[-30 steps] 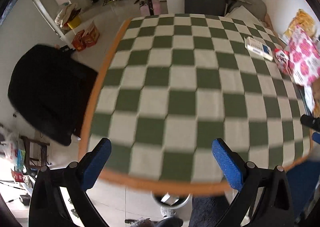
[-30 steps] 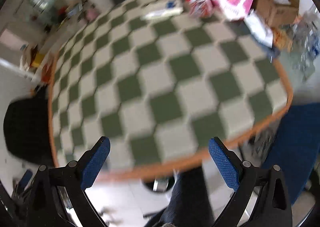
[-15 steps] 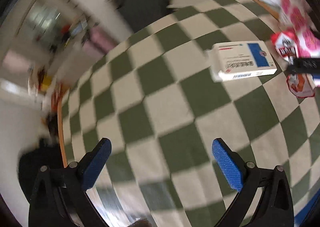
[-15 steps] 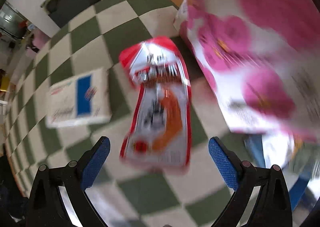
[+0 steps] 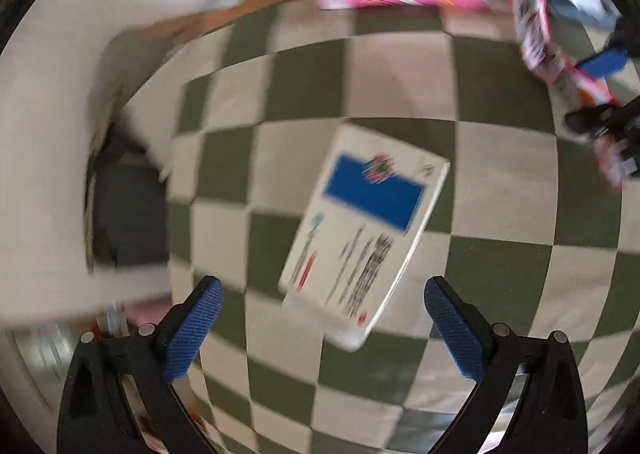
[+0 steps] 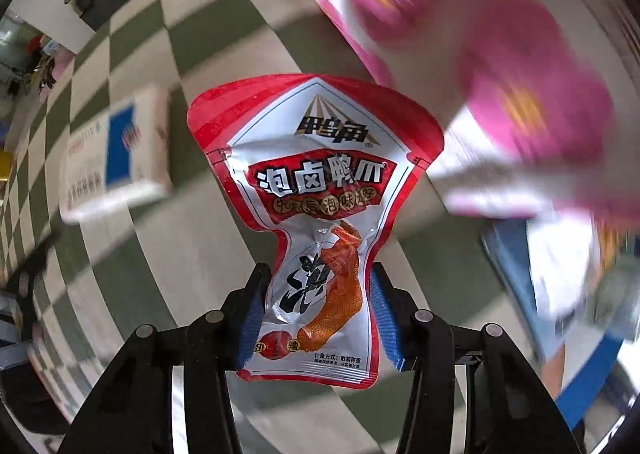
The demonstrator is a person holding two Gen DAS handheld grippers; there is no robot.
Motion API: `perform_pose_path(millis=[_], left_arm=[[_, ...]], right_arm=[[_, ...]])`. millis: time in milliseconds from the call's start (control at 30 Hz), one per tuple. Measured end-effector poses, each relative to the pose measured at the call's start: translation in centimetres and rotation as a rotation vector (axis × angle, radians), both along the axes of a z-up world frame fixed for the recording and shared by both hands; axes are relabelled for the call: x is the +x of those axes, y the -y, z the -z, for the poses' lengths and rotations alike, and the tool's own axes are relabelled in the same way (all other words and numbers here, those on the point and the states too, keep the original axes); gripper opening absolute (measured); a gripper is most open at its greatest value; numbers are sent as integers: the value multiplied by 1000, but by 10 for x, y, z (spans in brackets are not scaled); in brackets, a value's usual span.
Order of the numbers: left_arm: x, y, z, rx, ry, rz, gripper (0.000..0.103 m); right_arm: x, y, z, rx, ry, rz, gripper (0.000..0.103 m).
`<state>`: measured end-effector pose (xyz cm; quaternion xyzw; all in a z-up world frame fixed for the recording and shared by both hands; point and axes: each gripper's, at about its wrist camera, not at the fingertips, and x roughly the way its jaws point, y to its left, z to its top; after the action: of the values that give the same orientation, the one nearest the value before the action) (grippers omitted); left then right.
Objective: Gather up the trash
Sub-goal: 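Grasp the blue-and-white medicine box with the left gripper while the right grasps the red duck-claw packet, then carry both items over the bin and release them from both grippers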
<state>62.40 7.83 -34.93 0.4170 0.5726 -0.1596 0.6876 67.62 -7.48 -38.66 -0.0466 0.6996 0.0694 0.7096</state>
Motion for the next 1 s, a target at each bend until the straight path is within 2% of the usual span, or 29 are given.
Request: perform_pose_path(millis=[133, 267, 333, 433, 500, 700, 767, 833, 900, 1000], left_arm=[[8, 18, 25, 25, -85, 125, 103], [10, 28, 31, -18, -137, 182, 102], [15, 31, 30, -46, -170, 168, 100], [18, 30, 27, -116, -248, 116, 75], [14, 31, 25, -128, -229, 68, 75], [-15, 25, 20, -227, -209, -273, 75], [-36, 17, 21, -244, -216, -465, 75], [-62, 4, 20, -297, -238, -683, 75], [-95, -10, 20, -375, -272, -903, 75], [-135, -26, 22, -488, -315, -1144, 75]], right_arm=[[-13, 28, 2, 21, -56, 76, 52], [-4, 37, 5, 28, -73, 111, 57], [-1, 41, 7, 24, -81, 118, 59], [0, 44, 7, 17, -91, 119, 59], [0, 42, 6, 10, -89, 111, 59], [-18, 30, 12, -8, -66, 58, 57], [-31, 23, 8, 1, -72, 26, 56], [-39, 19, 9, -2, -75, -6, 56], [-54, 11, 11, -11, -84, -53, 56], [-74, -2, 14, -3, -116, -115, 56]])
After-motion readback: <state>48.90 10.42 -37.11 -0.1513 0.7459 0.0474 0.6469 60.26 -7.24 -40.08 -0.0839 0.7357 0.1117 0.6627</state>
